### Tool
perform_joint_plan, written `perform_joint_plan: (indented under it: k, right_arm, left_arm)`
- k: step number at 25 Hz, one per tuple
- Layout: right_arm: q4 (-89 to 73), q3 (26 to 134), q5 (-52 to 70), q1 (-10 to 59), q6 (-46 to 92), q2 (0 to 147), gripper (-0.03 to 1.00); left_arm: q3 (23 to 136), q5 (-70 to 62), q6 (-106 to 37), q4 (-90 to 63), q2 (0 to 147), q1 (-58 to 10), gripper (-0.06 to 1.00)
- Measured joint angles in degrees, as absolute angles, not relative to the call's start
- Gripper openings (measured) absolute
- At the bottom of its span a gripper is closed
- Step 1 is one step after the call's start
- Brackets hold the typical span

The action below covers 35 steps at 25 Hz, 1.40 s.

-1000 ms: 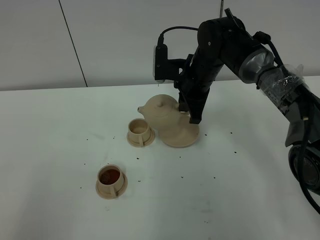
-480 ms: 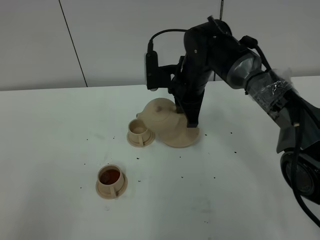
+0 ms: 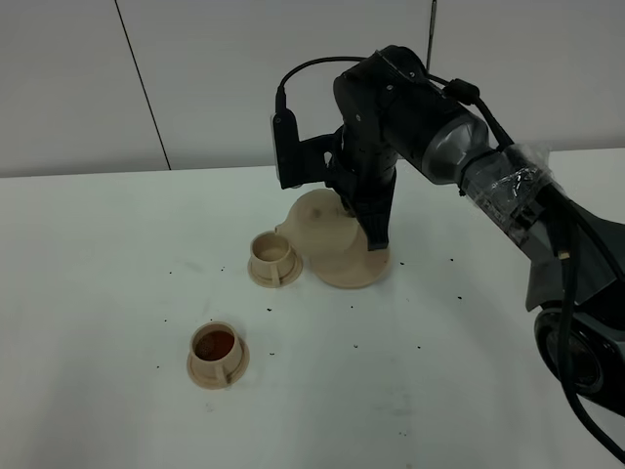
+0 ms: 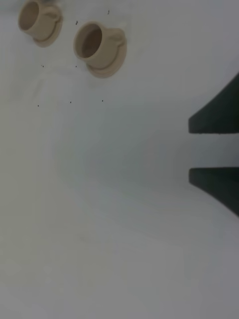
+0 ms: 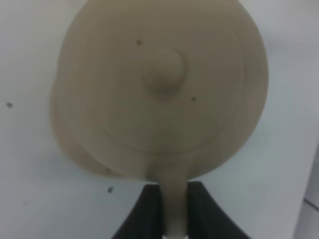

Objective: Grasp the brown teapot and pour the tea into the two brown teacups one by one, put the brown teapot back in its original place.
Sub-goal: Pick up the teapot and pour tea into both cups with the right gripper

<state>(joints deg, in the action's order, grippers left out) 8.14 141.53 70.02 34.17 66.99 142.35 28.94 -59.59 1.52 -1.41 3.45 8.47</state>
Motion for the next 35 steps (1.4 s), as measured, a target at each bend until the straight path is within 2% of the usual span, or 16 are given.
perform_joint_plan:
  k: [11,35]
  right_arm:
    - [14.13,141.53,67.50,37.55,65.93,142.35,0.10]
    - [23.20,141.53,65.48,40.34,63.07,142.35,0.10]
  left_arm:
    - [28.94,-59.59,1.52,-1.41,3.45,8.47,0.24]
    - [28.94,-59.59,1.52,-1.41,3.45,8.47,0.24]
